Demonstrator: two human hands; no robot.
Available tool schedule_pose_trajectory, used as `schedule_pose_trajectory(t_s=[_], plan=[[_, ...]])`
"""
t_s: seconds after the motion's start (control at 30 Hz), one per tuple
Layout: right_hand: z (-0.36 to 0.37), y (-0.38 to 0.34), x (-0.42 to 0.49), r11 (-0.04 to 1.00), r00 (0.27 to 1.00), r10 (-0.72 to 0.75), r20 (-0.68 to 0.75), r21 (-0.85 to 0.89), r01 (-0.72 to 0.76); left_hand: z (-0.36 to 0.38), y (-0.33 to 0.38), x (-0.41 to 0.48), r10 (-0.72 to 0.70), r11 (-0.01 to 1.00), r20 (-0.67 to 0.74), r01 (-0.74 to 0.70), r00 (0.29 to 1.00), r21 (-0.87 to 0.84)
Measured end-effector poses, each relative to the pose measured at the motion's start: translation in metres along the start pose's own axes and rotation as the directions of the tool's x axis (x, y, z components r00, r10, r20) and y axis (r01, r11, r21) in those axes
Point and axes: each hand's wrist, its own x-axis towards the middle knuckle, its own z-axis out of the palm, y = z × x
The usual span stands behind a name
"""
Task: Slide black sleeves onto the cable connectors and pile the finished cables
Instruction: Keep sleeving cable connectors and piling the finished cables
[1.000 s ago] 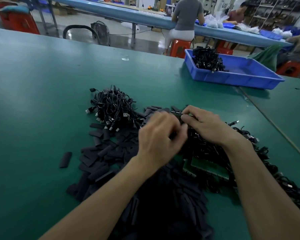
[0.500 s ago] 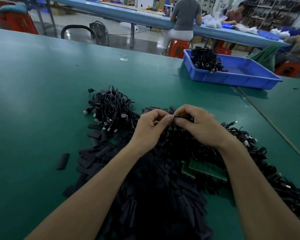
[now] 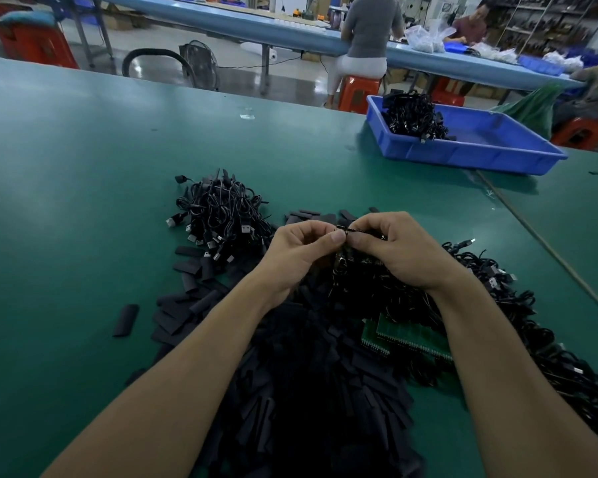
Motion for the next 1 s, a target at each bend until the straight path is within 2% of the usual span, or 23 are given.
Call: schedule_pose_trajectory(t_s=[0.13, 0.27, 0.3, 0.37, 0.43, 0.53, 0.6, 0.67, 0.7, 0.73, 0.8, 0.87, 0.9, 0.97, 1.0], plan=[[-0.007, 0.0, -0.002, 0.993, 0.999, -0.014, 0.043, 0.117, 0.009, 0.006, 0.001, 0.002, -0.103, 0.976, 0.074, 0.115, 0.992, -0.184], [-0.008, -0.005, -0.004, 0.957, 0.996, -0.022, 0.086, 0.291, -0.004, 0.013, 0.005, 0.003, -0.152, 0.895, 0.152, 0.201, 0.977, -0.398], [-0.008, -0.006, -0.004, 0.948, 0.999, -0.008, 0.038, 0.317, -0.005, 0.015, 0.006, 0.003, -0.15, 0.894, 0.138, 0.194, 0.979, -0.405], [-0.011, -0.005, -0.002, 0.958, 0.986, 0.036, -0.16, 0.287, 0.012, 0.016, 0.01, 0.003, -0.131, 0.925, 0.048, 0.139, 0.99, -0.354], [-0.021, -0.002, -0.001, 0.983, 0.908, 0.07, -0.413, 0.185, 0.009, 0.014, 0.015, 0.004, -0.048, 0.95, -0.067, 0.025, 0.997, -0.312], [-0.04, 0.002, 0.002, 0.994, 0.684, 0.088, -0.724, 0.111, -0.011, 0.005, 0.025, 0.003, 0.073, 0.928, -0.211, -0.144, 0.975, -0.344], [-0.047, -0.001, 0.003, 0.999, 0.519, -0.001, -0.855, 0.023, 0.04, -0.001, 0.034, 0.001, 0.161, 0.944, -0.265, -0.227, 0.951, -0.241], [-0.047, -0.007, 0.002, 0.991, 0.432, -0.132, -0.892, -0.106, 0.083, -0.008, 0.041, -0.001, 0.259, 0.955, -0.293, -0.289, 0.92, -0.064], [-0.044, -0.008, 0.001, 0.98, 0.435, -0.201, -0.878, -0.18, 0.089, -0.011, 0.045, -0.002, 0.308, 0.949, -0.3, -0.315, 0.903, 0.027], [-0.04, -0.007, -0.002, 0.964, 0.475, -0.26, -0.841, -0.255, 0.075, -0.014, 0.048, -0.003, 0.359, 0.933, -0.295, -0.341, 0.885, 0.113], [-0.031, -0.001, -0.008, 0.924, 0.662, -0.278, -0.696, -0.382, -0.013, -0.022, 0.054, -0.004, 0.453, 0.878, -0.244, -0.381, 0.858, 0.291], [-0.021, 0.003, -0.018, 0.866, 0.846, -0.177, -0.503, -0.488, -0.109, -0.031, 0.057, -0.006, 0.493, 0.802, -0.158, -0.376, 0.856, 0.464], [-0.017, 0.002, -0.023, 0.846, 0.902, -0.117, -0.415, -0.517, -0.128, -0.036, 0.058, -0.007, 0.479, 0.781, -0.122, -0.358, 0.869, 0.512], [-0.01, -0.005, -0.029, 0.798, 0.968, -0.02, -0.249, -0.587, -0.135, -0.046, 0.057, -0.009, 0.398, 0.78, -0.072, -0.296, 0.915, 0.552], [-0.005, -0.011, -0.031, 0.743, 0.988, 0.049, -0.149, -0.655, -0.136, -0.05, 0.056, -0.01, 0.343, 0.776, -0.05, -0.253, 0.938, 0.578]])
